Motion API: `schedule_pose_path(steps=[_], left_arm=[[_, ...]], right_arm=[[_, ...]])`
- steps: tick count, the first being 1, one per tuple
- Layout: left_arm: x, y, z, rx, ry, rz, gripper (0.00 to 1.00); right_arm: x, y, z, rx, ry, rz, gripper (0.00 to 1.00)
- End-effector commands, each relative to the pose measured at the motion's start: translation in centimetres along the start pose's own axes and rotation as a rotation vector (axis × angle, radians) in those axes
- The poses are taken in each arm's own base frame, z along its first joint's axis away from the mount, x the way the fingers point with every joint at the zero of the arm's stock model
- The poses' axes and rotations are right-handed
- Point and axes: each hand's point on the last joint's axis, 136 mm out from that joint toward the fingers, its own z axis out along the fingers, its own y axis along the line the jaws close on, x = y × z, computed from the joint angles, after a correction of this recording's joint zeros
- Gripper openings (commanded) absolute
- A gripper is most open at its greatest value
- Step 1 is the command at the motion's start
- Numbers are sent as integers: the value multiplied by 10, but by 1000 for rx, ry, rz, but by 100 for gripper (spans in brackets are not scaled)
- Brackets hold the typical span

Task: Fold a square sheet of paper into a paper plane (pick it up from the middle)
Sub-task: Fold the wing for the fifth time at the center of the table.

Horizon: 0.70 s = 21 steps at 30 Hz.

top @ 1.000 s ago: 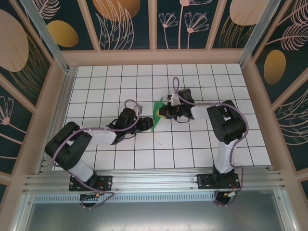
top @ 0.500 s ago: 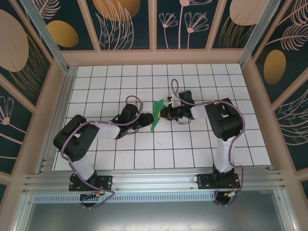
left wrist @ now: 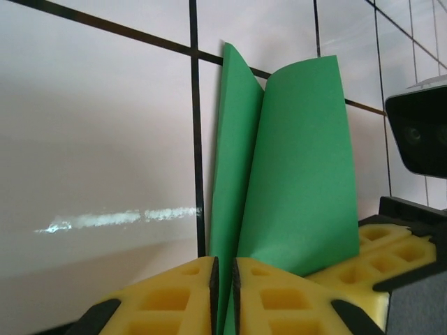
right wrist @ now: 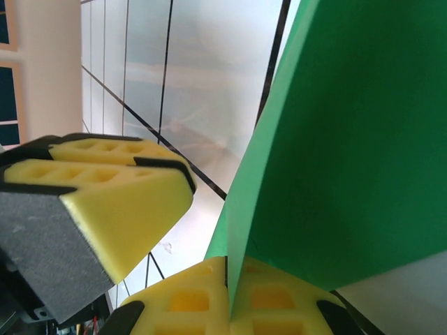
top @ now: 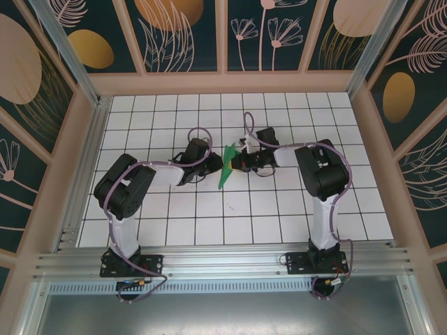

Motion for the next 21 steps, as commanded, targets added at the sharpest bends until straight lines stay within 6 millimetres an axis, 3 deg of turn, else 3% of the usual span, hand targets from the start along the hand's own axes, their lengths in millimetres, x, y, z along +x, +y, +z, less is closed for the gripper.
schedule_pose_path(steps=[1,10,21], left_arm=[[-5,3,9,-29,18,18,13],[-4,9,25,-83,81,9,0],[6,23,33,-163,155,38,0]], right_arm=[[0,-12,2,30,16,-12,0],[0,-15,3,38,18,-1,0],[-3,-13,3,39,20,-18,0]])
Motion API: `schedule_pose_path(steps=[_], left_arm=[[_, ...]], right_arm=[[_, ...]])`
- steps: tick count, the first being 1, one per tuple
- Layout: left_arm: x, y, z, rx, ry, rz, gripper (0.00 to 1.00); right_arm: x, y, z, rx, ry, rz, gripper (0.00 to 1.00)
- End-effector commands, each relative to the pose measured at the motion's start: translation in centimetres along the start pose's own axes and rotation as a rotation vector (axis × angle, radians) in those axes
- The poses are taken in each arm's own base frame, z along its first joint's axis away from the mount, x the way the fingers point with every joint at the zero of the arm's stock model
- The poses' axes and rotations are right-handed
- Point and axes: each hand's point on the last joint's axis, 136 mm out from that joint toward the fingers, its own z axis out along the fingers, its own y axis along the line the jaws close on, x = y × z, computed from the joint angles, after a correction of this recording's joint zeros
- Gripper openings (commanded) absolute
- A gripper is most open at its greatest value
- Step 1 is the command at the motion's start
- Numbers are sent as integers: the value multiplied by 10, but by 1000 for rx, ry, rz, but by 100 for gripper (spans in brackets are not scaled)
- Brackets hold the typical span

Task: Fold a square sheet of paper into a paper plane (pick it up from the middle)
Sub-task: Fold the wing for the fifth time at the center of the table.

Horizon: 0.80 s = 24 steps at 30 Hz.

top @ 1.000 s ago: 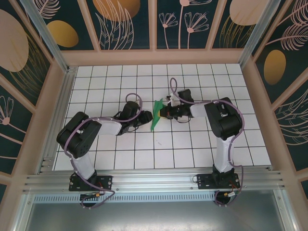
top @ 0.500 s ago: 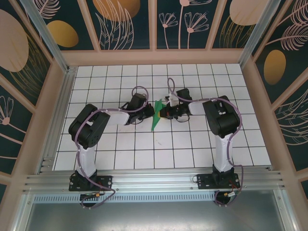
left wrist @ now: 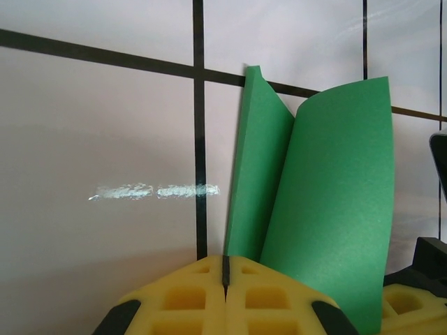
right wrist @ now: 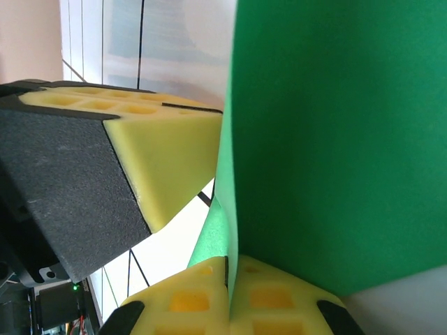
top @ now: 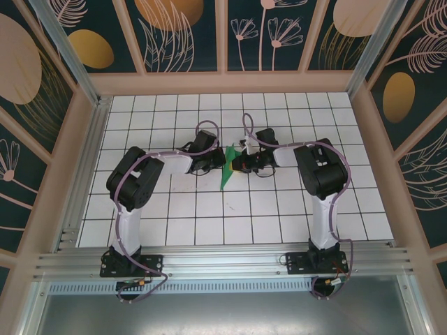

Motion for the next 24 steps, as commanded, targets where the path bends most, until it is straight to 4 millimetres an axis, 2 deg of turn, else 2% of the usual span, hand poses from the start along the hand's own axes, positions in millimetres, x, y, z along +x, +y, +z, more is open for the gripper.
schedule_pose_path(steps=[1,9,16,21,24], left_arm=[[14,23,9,-83,70,27,0],[18,31,10,-129,105,76,0],[15,28,8,-132,108,110,0],[1,15,-6,-125,59,112,0],[-2,13,-19,-124,27,92,5]], right_arm=[[-7,-4,0,14,1,-28,0],[-16,-3,0,35,2,-73,0],[-19,-13,3,79,7,-75,0],[-16,-21,6,96,17,-65,0],[-17,-22,7,100,19,-60,0]])
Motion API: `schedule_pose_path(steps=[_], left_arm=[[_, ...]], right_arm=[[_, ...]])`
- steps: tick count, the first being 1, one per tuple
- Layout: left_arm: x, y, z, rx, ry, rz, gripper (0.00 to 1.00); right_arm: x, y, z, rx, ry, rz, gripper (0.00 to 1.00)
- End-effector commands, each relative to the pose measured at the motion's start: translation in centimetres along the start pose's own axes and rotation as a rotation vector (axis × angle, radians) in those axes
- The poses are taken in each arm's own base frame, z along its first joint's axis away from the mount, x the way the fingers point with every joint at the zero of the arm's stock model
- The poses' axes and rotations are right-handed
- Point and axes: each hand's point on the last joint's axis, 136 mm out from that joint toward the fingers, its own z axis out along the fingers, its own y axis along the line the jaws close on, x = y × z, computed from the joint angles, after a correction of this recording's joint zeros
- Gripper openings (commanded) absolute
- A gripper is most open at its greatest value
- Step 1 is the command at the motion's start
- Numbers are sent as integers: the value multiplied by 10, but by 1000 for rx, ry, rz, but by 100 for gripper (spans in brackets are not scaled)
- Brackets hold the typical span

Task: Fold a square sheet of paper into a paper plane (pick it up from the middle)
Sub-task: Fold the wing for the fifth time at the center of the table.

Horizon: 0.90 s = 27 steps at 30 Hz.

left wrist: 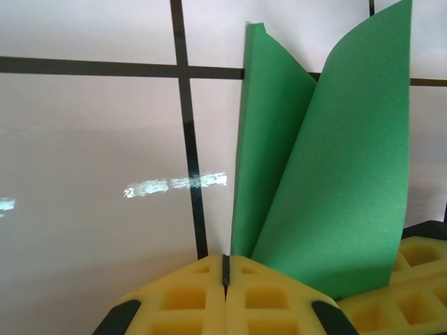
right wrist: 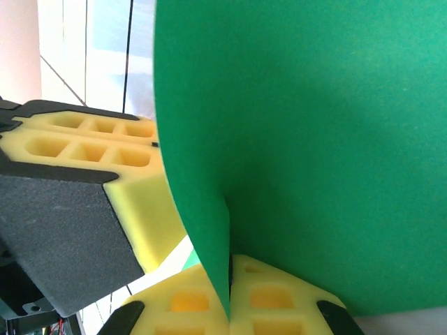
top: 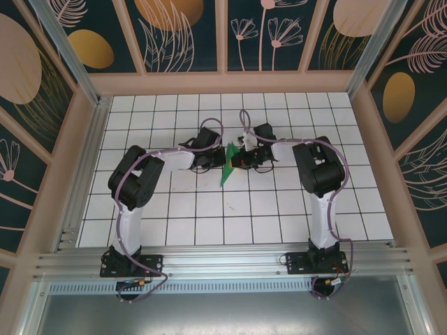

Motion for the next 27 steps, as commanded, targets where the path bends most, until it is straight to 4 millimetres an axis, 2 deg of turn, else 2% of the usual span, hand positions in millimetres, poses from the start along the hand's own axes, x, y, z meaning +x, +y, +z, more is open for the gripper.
schedule_pose_path(steps=[1,6,10,12,20,27], left_arm=[[2,10,-20,-51,-14,-26,6],[25,-6,-39,104,20,-52,12],[41,-24,-50,251,53,-84,13],[50,-25,-53,299,62,-111,13],[63,-29,-53,406,74,-164,13],[58,-31,-54,406,51,-152,13]], right_arm=[[-3,-18,5,46,0,-16,0],[-3,-18,6,45,2,-16,0],[-1,-19,7,42,7,-12,0],[-1,-19,8,41,9,-8,0],[0,-20,8,40,12,-1,0],[2,-22,10,43,16,6,0]])
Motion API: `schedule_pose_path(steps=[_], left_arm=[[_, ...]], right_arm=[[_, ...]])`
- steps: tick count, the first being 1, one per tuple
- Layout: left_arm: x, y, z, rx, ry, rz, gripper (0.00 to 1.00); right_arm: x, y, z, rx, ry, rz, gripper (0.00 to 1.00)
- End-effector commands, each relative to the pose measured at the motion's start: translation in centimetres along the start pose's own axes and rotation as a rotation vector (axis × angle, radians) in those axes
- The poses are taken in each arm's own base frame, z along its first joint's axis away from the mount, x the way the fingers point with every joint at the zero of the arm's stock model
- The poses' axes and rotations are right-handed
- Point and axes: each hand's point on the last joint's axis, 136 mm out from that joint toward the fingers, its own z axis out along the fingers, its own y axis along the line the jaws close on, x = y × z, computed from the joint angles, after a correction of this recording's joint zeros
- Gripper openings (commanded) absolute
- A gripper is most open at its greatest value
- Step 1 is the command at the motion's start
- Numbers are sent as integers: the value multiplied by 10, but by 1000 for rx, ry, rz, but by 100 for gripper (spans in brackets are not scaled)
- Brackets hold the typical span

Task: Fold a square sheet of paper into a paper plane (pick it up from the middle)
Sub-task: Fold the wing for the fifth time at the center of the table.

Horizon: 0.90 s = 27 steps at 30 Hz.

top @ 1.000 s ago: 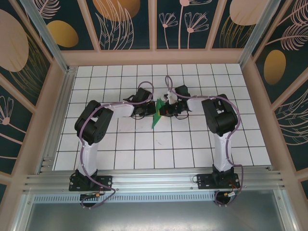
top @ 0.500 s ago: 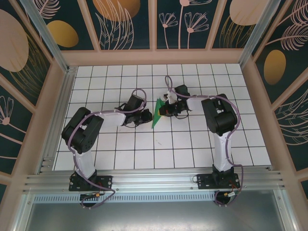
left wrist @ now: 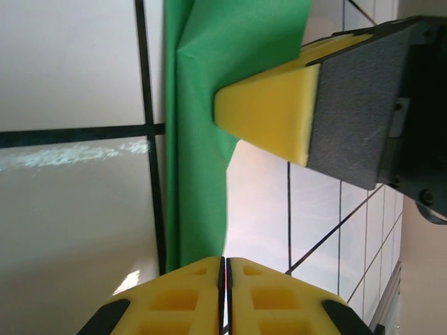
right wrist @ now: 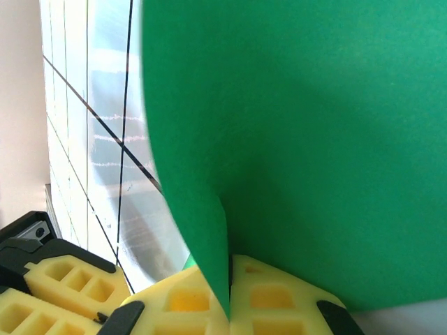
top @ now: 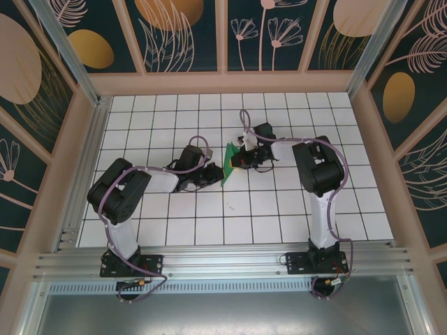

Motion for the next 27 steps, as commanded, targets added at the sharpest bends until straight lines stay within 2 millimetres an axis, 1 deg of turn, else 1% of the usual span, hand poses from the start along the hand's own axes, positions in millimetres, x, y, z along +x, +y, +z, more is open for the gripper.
schedule_pose_path(steps=[1,5,8,14,27], left_arm=[[-7,-14,-3,51,-22,16,13],[-9,-10,-1,39,-29,24,13],[-9,-3,3,12,-23,25,13],[-1,8,9,-3,4,10,13],[3,5,13,51,21,-25,15]], right_arm=[[2,-22,9,50,8,-3,0],[2,-22,10,50,9,-2,0],[3,-23,10,51,10,1,0],[3,-23,10,49,12,6,0],[5,-26,12,55,16,15,0]])
